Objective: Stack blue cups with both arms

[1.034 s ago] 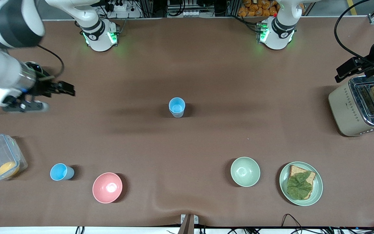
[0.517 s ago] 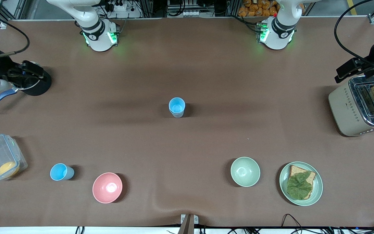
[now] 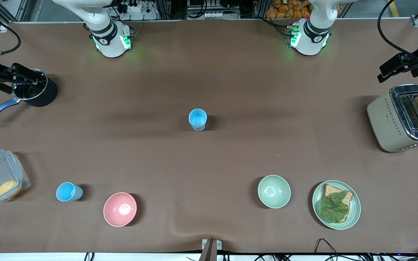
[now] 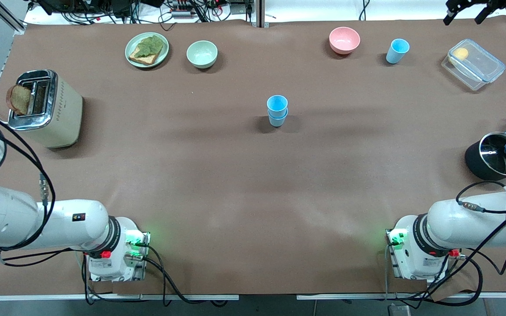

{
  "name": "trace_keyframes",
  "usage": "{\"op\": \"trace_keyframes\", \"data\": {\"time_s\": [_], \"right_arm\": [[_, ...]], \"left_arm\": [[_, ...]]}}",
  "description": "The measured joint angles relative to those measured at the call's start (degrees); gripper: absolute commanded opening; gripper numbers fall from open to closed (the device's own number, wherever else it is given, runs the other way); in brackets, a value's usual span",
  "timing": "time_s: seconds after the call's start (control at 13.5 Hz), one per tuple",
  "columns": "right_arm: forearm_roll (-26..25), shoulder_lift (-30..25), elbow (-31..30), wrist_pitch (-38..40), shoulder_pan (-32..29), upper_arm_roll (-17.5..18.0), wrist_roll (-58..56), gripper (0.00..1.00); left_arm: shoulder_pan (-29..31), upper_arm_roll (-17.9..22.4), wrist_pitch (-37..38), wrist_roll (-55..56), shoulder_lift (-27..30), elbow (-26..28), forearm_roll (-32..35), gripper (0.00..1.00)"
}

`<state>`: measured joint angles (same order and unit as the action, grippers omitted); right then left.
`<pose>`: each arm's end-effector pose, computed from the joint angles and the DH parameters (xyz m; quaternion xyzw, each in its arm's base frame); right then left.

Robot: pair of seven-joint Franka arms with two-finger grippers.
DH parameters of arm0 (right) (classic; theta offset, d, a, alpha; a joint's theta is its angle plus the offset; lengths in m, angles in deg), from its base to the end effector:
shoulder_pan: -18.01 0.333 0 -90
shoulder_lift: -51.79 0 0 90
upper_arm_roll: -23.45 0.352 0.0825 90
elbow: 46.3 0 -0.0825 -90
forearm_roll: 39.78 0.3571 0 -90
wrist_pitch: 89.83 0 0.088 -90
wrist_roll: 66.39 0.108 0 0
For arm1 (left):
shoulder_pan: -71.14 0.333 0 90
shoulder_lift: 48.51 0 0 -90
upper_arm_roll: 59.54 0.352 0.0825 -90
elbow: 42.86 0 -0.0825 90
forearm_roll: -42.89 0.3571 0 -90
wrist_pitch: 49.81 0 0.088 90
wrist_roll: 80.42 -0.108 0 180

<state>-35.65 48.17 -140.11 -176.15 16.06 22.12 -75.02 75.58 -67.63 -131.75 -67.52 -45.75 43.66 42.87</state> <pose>0.4976 -0.0208 0.6574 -0.9976 -0.0478 0.0298 0.0401 0.4950 -0.0340 0.6984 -0.9966 -0.0807 0.0155 0.0055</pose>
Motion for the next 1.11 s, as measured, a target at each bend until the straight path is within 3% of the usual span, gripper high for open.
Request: {"op": "trace_keyframes", "data": {"time_s": [0.3, 0.66, 1.11], "right_arm": [[0.00, 0.71, 3.38, 3.72, -0.03, 0.10, 1.49, 1.00], [0.77, 1.21, 3.41, 3.93, 0.07, 1.07, 8.33, 1.00], [0.80, 1.26, 3.41, 3.93, 0.07, 1.08, 8.54, 1.00]], "left_arm": [[0.00, -0.02, 0.09, -0.06, -0.20, 0.69, 0.00, 1.00], [-0.01, -0.05, 0.09, -0.17, -0.36, 1.13, 0.00, 1.00], [-0.01, -0.06, 0.07, -0.20, -0.55, 1.39, 0.00, 1.00]]}}
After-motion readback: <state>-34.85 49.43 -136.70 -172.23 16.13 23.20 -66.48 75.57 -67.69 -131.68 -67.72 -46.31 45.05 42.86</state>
